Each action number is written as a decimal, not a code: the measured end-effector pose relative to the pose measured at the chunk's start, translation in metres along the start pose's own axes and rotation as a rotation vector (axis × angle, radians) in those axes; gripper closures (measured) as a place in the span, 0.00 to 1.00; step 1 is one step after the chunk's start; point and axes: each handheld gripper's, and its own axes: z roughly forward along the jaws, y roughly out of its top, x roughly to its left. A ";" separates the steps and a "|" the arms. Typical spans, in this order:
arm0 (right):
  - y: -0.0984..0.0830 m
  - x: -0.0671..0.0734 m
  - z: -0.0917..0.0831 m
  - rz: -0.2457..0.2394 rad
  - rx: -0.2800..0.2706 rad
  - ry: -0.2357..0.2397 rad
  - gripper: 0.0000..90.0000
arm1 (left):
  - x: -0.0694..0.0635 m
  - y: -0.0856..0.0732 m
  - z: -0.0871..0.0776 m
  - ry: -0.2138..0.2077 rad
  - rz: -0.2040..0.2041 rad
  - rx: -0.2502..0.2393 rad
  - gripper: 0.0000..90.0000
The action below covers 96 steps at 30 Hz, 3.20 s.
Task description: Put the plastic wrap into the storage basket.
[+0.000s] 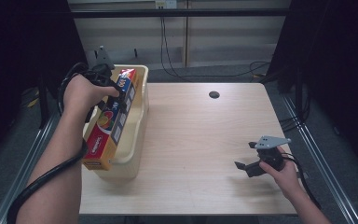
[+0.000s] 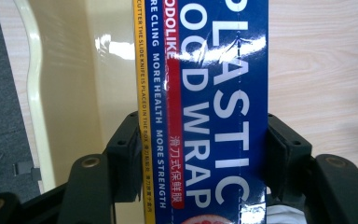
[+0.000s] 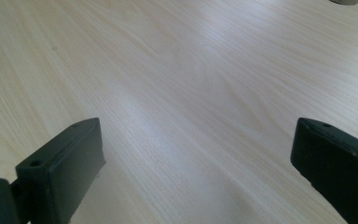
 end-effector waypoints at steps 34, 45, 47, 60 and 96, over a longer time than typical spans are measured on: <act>0.000 0.001 0.001 -0.002 0.004 0.001 0.02 | 0.017 -0.003 0.036 0.016 -0.026 0.046 0.45; -0.001 0.001 0.001 -0.003 0.007 0.002 0.02 | 0.017 -0.004 0.047 0.006 -0.030 0.064 0.45; -0.001 0.001 0.001 -0.004 0.009 0.001 0.02 | 0.017 -0.004 0.048 0.008 -0.030 0.060 0.45; -0.002 0.001 0.002 -0.011 0.011 0.002 0.02 | 0.020 -0.004 0.056 -0.010 -0.039 0.079 0.45; -0.003 0.000 0.002 -0.001 0.015 0.000 0.02 | 0.025 -0.001 0.080 -0.033 -0.062 0.095 0.44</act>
